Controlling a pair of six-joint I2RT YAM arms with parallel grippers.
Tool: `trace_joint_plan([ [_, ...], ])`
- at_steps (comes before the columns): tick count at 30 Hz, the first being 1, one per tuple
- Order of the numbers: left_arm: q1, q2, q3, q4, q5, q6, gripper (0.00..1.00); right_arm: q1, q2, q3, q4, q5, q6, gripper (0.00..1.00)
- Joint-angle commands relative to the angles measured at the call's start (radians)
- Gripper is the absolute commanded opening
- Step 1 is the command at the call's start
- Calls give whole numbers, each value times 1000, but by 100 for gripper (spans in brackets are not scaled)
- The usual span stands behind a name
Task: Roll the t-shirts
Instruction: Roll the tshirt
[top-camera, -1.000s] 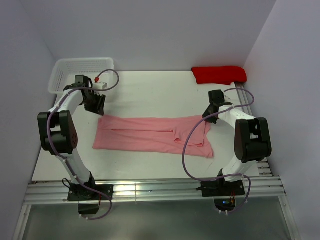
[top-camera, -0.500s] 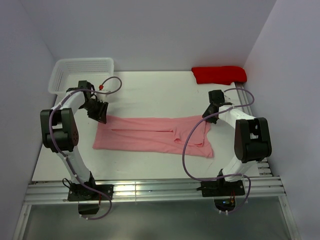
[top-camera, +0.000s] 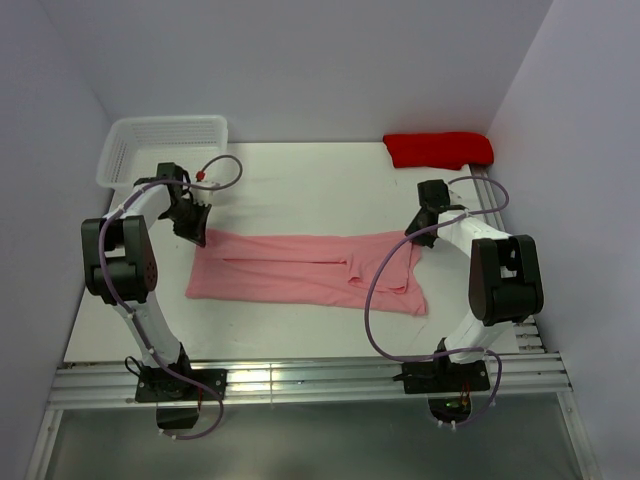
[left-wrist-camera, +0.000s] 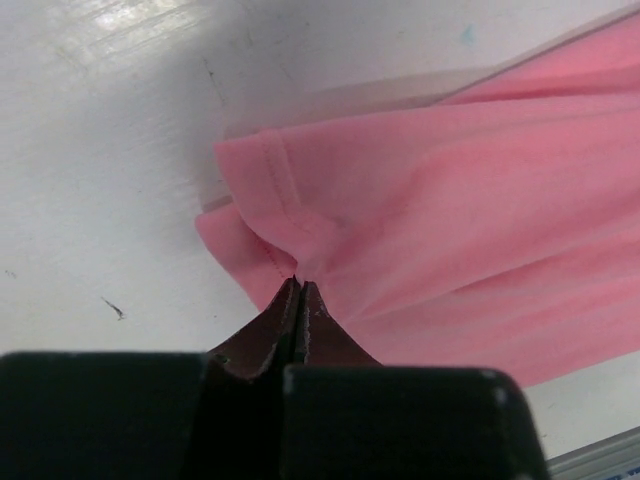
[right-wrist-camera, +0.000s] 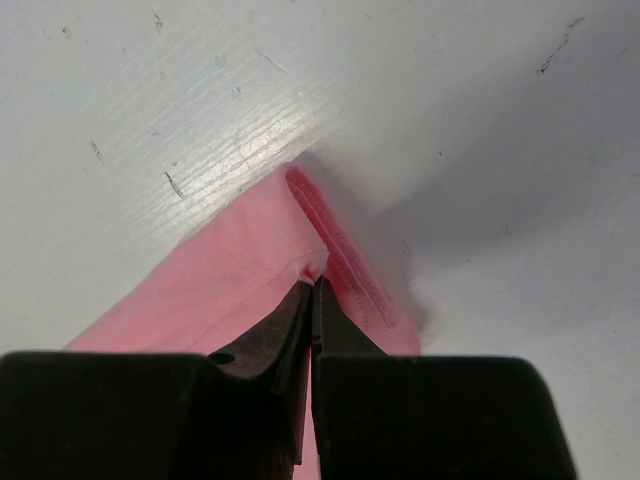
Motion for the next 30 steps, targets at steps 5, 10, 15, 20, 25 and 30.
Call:
trace_joint_plan([
  [5, 25, -19, -7, 32, -55, -31, 0, -26, -21, 38, -11, 32, -24, 4],
  [10, 27, -15, -27, 29, -49, -14, 0, -31, -16, 39, -11, 28, -24, 4],
  [15, 27, -14, -45, 22, -44, -2, 0, -31, -12, 39, -14, 22, -24, 4],
  [20, 27, -34, -47, 8, -21, 11, 8, -29, -29, 39, -28, 13, -24, 17],
  [25, 27, -35, -42, 0, -9, 17, 16, -29, -94, 46, -77, 9, -24, 44],
  [30, 27, -43, -53, 6, -3, 17, 25, -26, -240, -8, -111, -17, -6, 47],
])
